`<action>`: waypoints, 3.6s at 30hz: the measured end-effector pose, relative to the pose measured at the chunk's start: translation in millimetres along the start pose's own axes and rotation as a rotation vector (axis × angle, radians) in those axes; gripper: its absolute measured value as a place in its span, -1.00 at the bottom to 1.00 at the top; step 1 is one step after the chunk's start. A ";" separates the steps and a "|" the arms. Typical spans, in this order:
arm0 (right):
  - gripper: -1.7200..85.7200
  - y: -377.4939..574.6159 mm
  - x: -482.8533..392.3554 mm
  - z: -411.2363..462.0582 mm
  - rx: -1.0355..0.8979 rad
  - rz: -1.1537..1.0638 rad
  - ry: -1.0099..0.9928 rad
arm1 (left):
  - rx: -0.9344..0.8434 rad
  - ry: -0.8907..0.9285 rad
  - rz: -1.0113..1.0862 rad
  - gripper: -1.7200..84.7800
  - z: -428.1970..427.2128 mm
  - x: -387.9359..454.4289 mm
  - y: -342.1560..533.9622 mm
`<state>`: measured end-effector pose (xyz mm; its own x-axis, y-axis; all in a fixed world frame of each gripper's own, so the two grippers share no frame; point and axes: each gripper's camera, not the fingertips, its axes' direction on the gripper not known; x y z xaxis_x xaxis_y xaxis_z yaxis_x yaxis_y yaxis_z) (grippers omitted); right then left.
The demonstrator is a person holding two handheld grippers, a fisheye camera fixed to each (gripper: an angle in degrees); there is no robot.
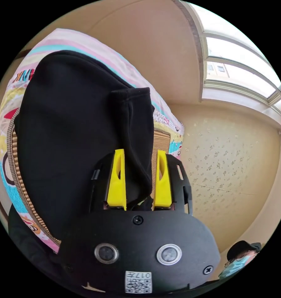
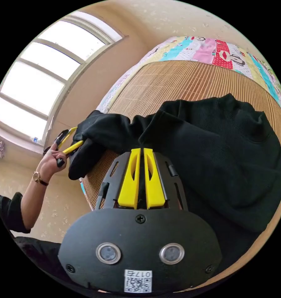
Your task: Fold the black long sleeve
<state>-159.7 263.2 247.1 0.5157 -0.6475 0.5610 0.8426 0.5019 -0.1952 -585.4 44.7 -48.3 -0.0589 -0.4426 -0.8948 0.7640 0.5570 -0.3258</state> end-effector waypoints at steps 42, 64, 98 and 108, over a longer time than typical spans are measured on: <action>-0.87 389.0 207.3 -222.4 -0.356 0.766 -0.632 | -1.584 -0.488 0.667 -0.84 157.8 -46.3 251.8; -0.82 17.4 182.5 -280.1 0.310 0.411 -0.086 | -0.597 0.132 0.669 -0.65 246.6 216.9 147.6; -0.91 253.1 110.5 -189.9 0.048 0.608 0.273 | -1.230 0.239 1.446 -0.72 219.1 202.2 506.9; -0.48 310.6 189.0 -189.8 0.313 0.860 -0.570 | -1.225 -0.162 0.606 -0.60 274.7 45.7 391.6</action>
<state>228.9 187.9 139.8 0.6994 0.3146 0.6418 0.1130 0.8380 -0.5339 -112.4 49.5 -132.9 0.2165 0.0603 -0.9744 -0.4117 0.9107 -0.0351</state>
